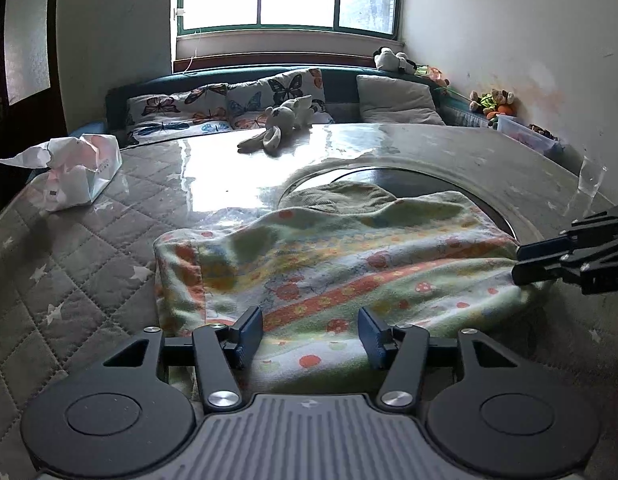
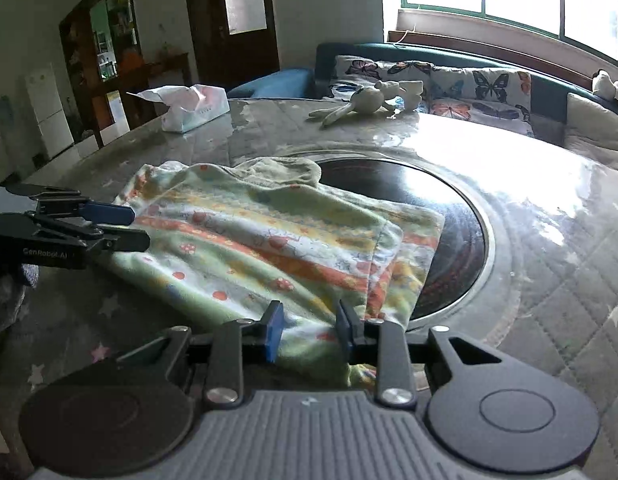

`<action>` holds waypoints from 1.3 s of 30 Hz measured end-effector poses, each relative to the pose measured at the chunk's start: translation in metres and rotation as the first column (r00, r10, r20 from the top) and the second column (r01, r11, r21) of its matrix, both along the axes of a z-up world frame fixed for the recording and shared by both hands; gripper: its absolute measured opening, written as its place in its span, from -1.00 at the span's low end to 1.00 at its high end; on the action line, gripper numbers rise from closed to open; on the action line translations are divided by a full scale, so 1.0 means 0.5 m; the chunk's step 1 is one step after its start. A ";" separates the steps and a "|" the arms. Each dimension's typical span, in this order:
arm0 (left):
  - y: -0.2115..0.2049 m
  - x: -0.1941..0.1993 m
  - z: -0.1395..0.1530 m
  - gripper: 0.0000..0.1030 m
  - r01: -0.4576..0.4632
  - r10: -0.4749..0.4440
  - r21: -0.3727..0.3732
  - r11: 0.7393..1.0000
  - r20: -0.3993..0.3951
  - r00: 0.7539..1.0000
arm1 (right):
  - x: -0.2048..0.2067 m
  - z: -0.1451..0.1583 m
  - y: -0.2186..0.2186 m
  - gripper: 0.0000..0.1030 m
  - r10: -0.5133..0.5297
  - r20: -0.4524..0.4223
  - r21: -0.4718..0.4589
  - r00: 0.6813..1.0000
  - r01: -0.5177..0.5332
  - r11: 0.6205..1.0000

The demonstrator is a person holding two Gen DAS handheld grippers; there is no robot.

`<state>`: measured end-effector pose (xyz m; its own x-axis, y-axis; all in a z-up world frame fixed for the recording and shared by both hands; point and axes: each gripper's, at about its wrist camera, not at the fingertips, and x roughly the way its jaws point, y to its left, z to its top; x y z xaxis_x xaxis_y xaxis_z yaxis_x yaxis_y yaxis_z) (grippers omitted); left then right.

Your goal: Fold clothes

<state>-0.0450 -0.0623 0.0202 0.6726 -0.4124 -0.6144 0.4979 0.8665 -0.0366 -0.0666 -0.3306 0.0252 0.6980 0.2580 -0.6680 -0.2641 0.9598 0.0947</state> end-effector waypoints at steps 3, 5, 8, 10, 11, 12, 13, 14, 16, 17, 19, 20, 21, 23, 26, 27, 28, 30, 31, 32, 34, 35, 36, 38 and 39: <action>0.005 0.008 0.007 0.09 -0.014 0.013 -0.009 1.000 -0.004 1.000 | 0.009 0.016 0.002 -0.43 -0.002 0.042 0.013 0.999 0.001 1.000; 0.011 0.017 0.009 0.09 -0.027 0.027 -0.021 0.999 -0.015 1.000 | 0.024 0.009 0.000 -0.43 -0.008 0.029 0.026 1.000 0.008 1.000; 0.021 0.035 0.015 0.09 -0.051 0.050 -0.025 0.998 -0.020 0.999 | 0.039 -0.012 -0.003 -0.42 -0.011 -0.007 0.019 1.000 0.011 1.000; 0.028 0.050 0.018 0.09 -0.059 0.059 -0.023 0.998 -0.022 0.998 | 0.043 -0.015 -0.003 -0.42 -0.007 -0.014 0.007 1.000 0.008 1.000; 0.030 0.057 0.018 0.09 -0.060 0.060 -0.024 0.998 -0.027 0.998 | 0.043 -0.010 -0.001 -0.42 -0.004 -0.006 0.001 1.000 0.004 1.000; 0.031 0.065 0.017 0.09 -0.061 0.060 -0.025 0.998 -0.033 0.998 | 0.048 -0.004 -0.001 -0.42 -0.005 0.001 0.004 1.000 0.005 1.000; 0.032 0.073 0.017 0.09 -0.062 0.061 -0.026 0.998 -0.038 0.997 | 0.054 0.001 -0.002 -0.42 -0.007 0.008 0.009 1.000 0.007 1.000; 0.032 0.083 0.016 0.09 -0.065 0.064 -0.024 0.998 -0.042 0.997 | 0.060 0.007 -0.002 -0.42 -0.009 0.016 0.014 1.000 0.009 1.000; 0.033 0.101 0.013 0.09 -0.077 0.076 -0.023 0.997 -0.049 0.996 | 0.082 0.010 -0.002 -0.42 -0.015 0.019 0.019 1.000 0.015 1.000; 0.035 0.111 0.012 0.09 -0.085 0.084 -0.028 0.996 -0.055 0.995 | 0.094 0.009 -0.001 -0.42 -0.017 0.018 0.019 1.000 0.017 1.000; 0.039 0.126 0.010 0.08 -0.098 0.095 -0.035 0.995 -0.065 0.993 | 0.116 0.000 0.000 -0.42 -0.021 -0.002 0.025 1.000 0.021 0.999; 0.042 0.134 0.008 0.08 -0.109 0.106 -0.034 0.994 -0.072 0.992 | 0.124 -0.006 -0.001 -0.42 -0.025 -0.009 0.024 1.000 0.026 0.999; 0.045 0.140 0.005 0.08 -0.117 0.114 -0.037 0.992 -0.082 0.990 | 0.131 -0.012 -0.003 -0.42 -0.031 -0.016 0.022 0.999 0.031 0.999; 0.053 0.148 0.002 0.07 -0.128 0.123 -0.050 0.990 -0.094 0.988 | 0.146 -0.026 -0.007 -0.43 -0.042 -0.028 0.018 0.999 0.042 0.999; 0.057 0.153 0.006 0.06 -0.136 0.131 -0.057 0.989 -0.094 0.987 | 0.146 -0.014 -0.007 -0.43 -0.055 -0.014 0.022 0.998 0.055 0.998; 0.056 0.157 0.006 0.05 -0.140 0.134 -0.057 0.989 -0.093 0.987 | 0.146 -0.010 -0.007 -0.43 -0.056 -0.007 0.025 0.998 0.056 0.998; 0.054 0.160 0.006 0.05 -0.146 0.140 -0.056 0.988 -0.095 0.986 | 0.151 -0.010 -0.007 -0.43 -0.057 -0.009 0.026 0.998 0.057 0.998; 0.049 0.168 0.004 0.05 -0.158 0.152 -0.053 0.986 -0.099 0.983 | 0.161 -0.013 -0.006 -0.43 -0.059 -0.015 0.027 0.998 0.059 0.998; 0.046 0.170 0.005 0.05 -0.162 0.156 -0.048 0.986 -0.097 0.983 | 0.166 -0.017 -0.005 -0.43 -0.060 -0.022 0.021 0.998 0.061 0.998; 0.044 0.172 0.006 0.05 -0.163 0.159 -0.042 0.986 -0.095 0.983 | 0.171 -0.021 -0.004 -0.42 -0.061 -0.030 0.013 0.998 0.062 0.998; 0.040 0.174 0.009 0.06 -0.167 0.163 -0.032 0.985 -0.092 0.982 | 0.176 -0.022 0.002 -0.42 -0.061 -0.032 -0.001 0.998 0.061 0.998; 0.038 0.175 0.011 0.07 -0.168 0.165 -0.028 0.985 -0.092 0.982 | 0.177 -0.015 0.007 -0.42 -0.059 -0.024 -0.007 0.998 0.059 0.998; 0.035 0.176 0.012 0.08 -0.166 0.163 -0.025 0.986 -0.088 0.983 | 0.177 -0.009 0.011 -0.42 -0.052 -0.015 -0.003 0.999 0.052 0.999; 0.028 0.177 0.015 0.09 -0.160 0.159 -0.016 0.987 -0.079 0.984 | 0.180 0.005 0.024 -0.41 -0.028 0.005 0.005 1.000 0.028 1.000; 0.024 0.179 0.015 0.09 -0.159 0.158 -0.008 0.987 -0.077 0.985 | 0.186 0.006 0.033 -0.39 -0.016 0.006 0.002 1.000 0.016 1.000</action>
<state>0.0443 -0.0505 0.0277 0.6821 -0.3136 -0.6606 0.3498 0.9332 -0.0819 0.0265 -0.3141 0.0281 0.7059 0.2477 -0.6636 -0.2489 0.9639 0.0949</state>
